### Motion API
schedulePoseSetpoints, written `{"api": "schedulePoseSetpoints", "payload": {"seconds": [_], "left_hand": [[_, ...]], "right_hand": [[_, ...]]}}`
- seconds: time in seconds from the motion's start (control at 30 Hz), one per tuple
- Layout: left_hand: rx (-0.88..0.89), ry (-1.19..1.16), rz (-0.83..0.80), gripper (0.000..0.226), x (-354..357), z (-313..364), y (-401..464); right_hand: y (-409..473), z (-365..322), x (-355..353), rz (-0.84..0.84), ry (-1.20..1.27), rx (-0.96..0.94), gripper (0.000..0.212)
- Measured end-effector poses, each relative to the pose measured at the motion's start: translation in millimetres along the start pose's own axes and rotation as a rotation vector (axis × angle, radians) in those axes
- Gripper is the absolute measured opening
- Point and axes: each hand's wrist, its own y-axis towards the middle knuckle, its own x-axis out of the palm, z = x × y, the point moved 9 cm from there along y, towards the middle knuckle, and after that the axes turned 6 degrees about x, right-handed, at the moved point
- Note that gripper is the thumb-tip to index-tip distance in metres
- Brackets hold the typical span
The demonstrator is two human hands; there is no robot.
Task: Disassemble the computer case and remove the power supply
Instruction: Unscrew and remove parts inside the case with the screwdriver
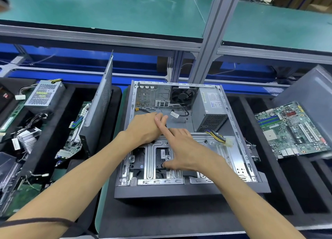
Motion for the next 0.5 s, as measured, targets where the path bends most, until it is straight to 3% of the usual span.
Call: {"api": "schedulePoseSetpoints", "payload": {"seconds": [0.17, 0.33, 0.5], "left_hand": [[-0.026, 0.084, -0.051, 0.043, 5.9, -4.4, 0.6], [-0.048, 0.007, -0.055, 0.046, 6.9, -6.3, 1.2], [-0.025, -0.006, -0.05, 0.044, 4.6, -3.2, 0.7]], "right_hand": [[1.9, 1.3, 3.9, -0.05, 0.053, 0.013, 0.128], [2.3, 7.2, -0.2, -0.131, 0.187, 0.021, 0.121], [1.4, 0.0, 5.4, -0.04, 0.021, 0.001, 0.138]]}}
